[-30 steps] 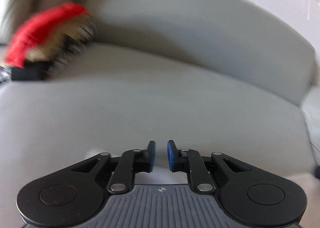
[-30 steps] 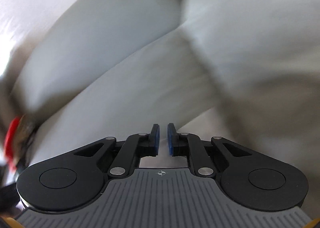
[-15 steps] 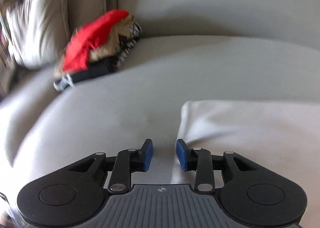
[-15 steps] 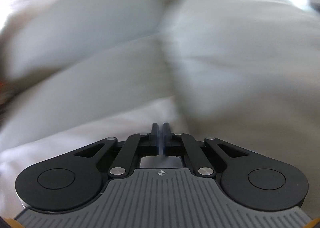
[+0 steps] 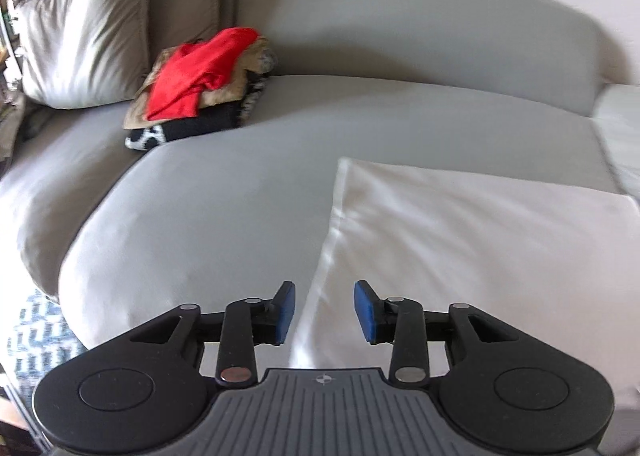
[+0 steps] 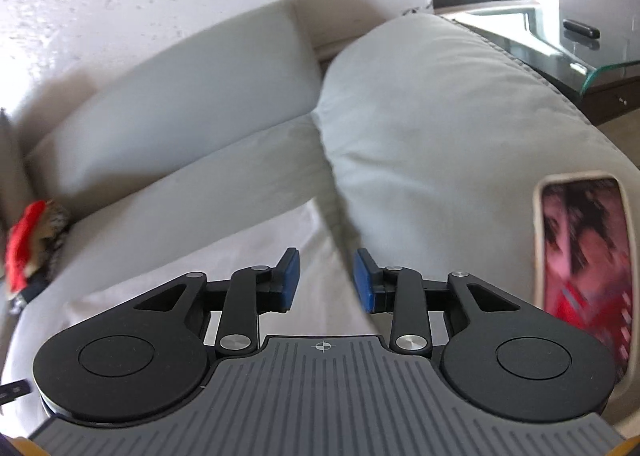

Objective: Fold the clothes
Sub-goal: 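Open both grippers and withdraw them from the folded sweatshirt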

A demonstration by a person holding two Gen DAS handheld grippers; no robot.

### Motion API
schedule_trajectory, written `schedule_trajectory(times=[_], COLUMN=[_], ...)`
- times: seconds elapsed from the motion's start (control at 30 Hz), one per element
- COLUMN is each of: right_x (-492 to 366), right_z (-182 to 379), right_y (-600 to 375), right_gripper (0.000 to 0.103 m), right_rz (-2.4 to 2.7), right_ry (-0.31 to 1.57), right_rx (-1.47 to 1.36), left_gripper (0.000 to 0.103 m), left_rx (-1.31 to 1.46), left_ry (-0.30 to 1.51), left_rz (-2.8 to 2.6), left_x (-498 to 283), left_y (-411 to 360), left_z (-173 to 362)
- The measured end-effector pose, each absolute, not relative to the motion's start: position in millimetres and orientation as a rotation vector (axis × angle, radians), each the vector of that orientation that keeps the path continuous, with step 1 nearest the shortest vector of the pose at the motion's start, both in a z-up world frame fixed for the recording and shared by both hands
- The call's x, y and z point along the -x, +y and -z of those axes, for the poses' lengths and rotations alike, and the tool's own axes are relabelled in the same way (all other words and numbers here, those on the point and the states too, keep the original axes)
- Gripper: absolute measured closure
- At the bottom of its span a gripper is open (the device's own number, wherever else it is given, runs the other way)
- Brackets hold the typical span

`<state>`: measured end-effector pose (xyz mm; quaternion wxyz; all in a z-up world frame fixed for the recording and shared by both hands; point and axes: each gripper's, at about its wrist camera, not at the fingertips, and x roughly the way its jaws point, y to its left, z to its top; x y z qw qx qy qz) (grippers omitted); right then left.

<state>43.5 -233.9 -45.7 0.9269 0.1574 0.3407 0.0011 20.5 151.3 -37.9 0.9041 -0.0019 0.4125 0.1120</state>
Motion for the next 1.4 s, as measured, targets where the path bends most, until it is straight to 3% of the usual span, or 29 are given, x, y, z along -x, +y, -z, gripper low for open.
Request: schedule_trajectory(times=[0.37, 0.87, 1.0, 1.07, 1.4], right_x=[-4, -40, -39, -39, -17], right_z=[76, 113, 116, 117, 99], right_y=[-186, -193, -213, -225, -254], right_gripper=[0.063, 0.059, 0.059, 0.052, 0.050], right_rz=[-0.107, -0.049, 0.023, 0.066, 0.151], right_ry=[0.768, 0.835, 0.868, 0.886, 0.933], right_rx=[-0.228, -0.140, -0.201, -0.234, -0.364], left_gripper=[0.062, 0.057, 0.057, 0.056, 0.052], left_rx=[-0.015, -0.113, -0.082, -0.083, -0.171], left_ry=[0.905, 0.869, 0.877, 0.878, 0.951], left_rz=[-0.165, -0.210, -0.201, -0.194, -0.212], left_x=[4, -18, -15, -13, 8], left_y=[99, 89, 94, 95, 91], left_z=[75, 92, 93, 94, 80])
